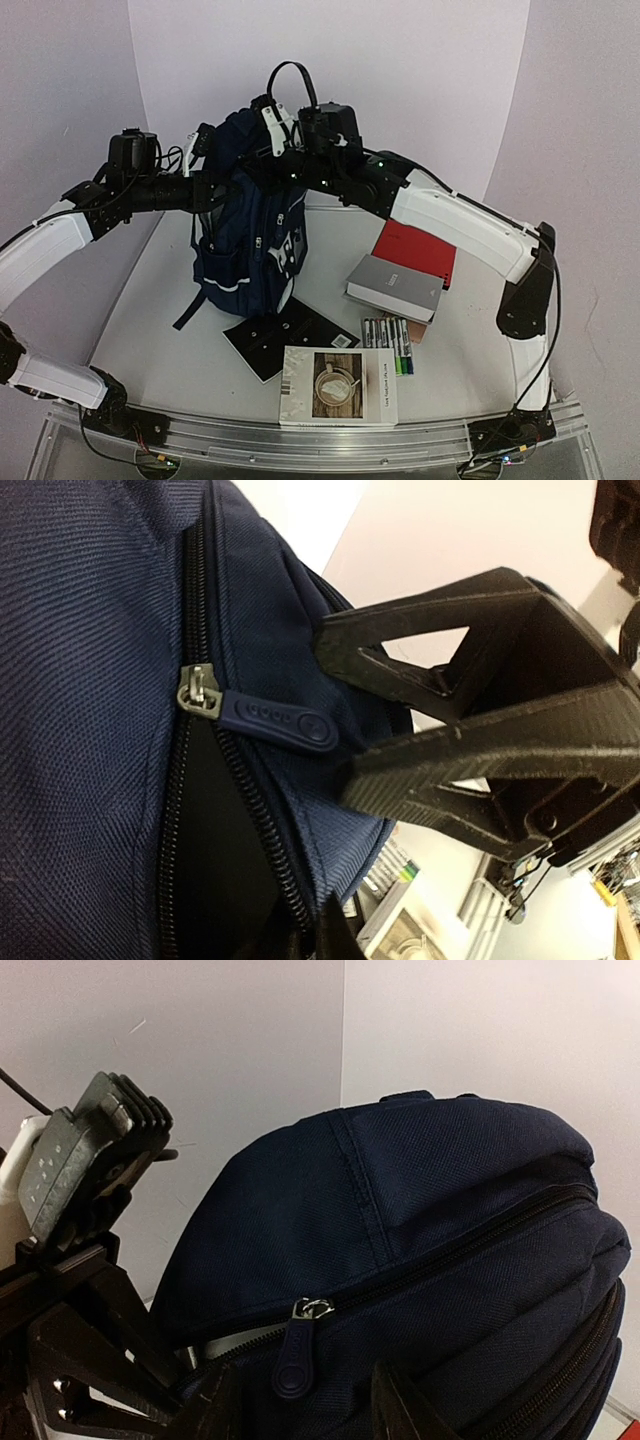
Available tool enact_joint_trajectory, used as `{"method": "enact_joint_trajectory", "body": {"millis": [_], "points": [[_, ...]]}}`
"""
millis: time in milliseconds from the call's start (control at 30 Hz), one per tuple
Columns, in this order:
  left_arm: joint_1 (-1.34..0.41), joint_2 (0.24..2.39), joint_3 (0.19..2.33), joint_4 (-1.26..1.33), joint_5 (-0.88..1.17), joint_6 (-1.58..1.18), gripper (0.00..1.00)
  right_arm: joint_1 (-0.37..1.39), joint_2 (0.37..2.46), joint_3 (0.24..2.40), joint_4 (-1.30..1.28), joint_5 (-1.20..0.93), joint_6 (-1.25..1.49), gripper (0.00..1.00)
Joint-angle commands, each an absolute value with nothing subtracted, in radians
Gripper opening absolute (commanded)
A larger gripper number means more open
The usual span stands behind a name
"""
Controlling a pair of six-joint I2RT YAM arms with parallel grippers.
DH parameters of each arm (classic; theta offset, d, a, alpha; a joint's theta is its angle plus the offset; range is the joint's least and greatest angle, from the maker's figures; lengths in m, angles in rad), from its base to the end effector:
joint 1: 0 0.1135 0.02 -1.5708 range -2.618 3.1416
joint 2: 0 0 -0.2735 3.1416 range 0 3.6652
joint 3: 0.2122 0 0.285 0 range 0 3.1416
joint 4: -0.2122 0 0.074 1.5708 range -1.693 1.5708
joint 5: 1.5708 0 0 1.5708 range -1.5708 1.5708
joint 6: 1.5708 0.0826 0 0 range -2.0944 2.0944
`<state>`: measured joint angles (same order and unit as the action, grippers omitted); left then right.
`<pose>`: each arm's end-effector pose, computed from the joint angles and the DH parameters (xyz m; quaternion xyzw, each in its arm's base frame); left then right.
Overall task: Pack the student bag
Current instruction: Unzip the student bag at the center of the board.
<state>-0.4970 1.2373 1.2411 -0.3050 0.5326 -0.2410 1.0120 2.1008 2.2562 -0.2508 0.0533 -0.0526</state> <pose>0.2854 -0.2025 0.3899 0.2539 0.7505 -0.4040 0.4572 0.3112 0.4894 0.4370 -0.3600 0.6465 0.2928 0.6056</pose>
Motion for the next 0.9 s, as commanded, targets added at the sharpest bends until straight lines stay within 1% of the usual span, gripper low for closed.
{"method": "enact_joint_trajectory", "body": {"millis": [0,133,300,433,567,867], "points": [[-0.496,1.226,1.263,-0.274,0.560,-0.241,0.00,1.019,2.148,2.319,-0.276,0.119,-0.092,0.40],[-0.495,1.227,1.252,-0.279,0.568,-0.241,0.00,1.023,2.173,2.345,-0.300,0.156,-0.123,0.37],[-0.495,1.240,1.245,-0.288,0.578,-0.239,0.00,1.027,2.206,2.380,-0.362,0.161,-0.175,0.37],[-0.495,1.257,1.243,-0.322,0.580,-0.219,0.00,1.029,2.218,2.399,-0.418,0.144,-0.216,0.39],[-0.495,1.267,1.226,-0.368,0.570,-0.198,0.00,1.030,2.224,2.403,-0.457,0.179,-0.238,0.40],[-0.495,1.270,1.167,-0.393,0.577,-0.187,0.00,1.031,2.261,2.438,-0.464,0.204,-0.253,0.32]]}}
